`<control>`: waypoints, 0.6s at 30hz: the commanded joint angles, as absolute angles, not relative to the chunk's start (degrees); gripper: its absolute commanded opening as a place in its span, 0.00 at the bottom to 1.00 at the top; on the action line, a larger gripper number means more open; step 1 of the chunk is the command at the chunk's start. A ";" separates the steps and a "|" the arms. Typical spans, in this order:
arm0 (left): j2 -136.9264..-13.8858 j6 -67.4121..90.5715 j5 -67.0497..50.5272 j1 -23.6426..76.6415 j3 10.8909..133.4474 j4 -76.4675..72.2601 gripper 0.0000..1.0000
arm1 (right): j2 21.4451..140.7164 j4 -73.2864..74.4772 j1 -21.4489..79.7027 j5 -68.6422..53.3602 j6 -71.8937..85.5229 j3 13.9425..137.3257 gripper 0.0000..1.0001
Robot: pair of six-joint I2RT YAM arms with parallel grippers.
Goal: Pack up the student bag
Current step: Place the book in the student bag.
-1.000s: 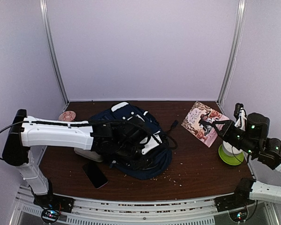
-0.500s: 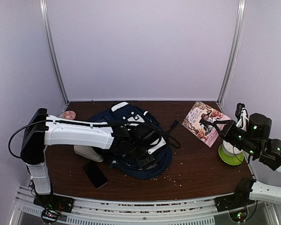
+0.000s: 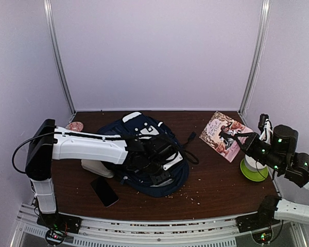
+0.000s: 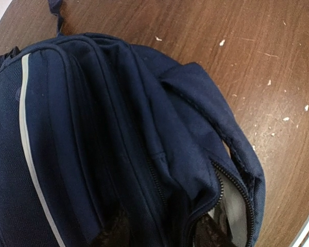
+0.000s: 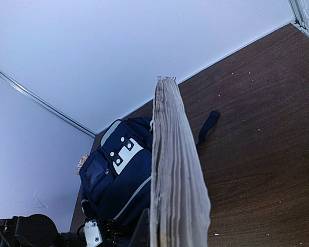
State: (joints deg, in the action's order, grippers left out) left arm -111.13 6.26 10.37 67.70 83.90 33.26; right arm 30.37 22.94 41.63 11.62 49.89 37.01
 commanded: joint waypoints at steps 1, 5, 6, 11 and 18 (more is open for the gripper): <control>-111.61 4.91 8.70 67.81 82.49 33.38 0.36 | 30.29 21.46 41.31 11.51 50.24 37.14 0.00; -111.74 4.97 8.48 67.85 81.92 33.22 0.06 | 30.50 21.27 41.33 11.13 50.38 37.36 0.00; -111.41 4.96 8.72 67.85 81.85 33.13 0.00 | 30.58 21.27 41.32 11.06 50.36 37.54 0.00; -107.22 4.81 10.56 67.85 81.07 31.54 0.00 | 30.81 21.66 41.34 10.30 49.79 38.81 0.00; -95.17 9.44 18.39 63.20 81.32 30.45 0.00 | 32.95 18.10 41.38 1.03 48.69 41.46 0.00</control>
State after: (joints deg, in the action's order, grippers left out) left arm -105.30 6.02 12.19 67.51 80.73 33.21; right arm 31.81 22.55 41.63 7.68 49.32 38.52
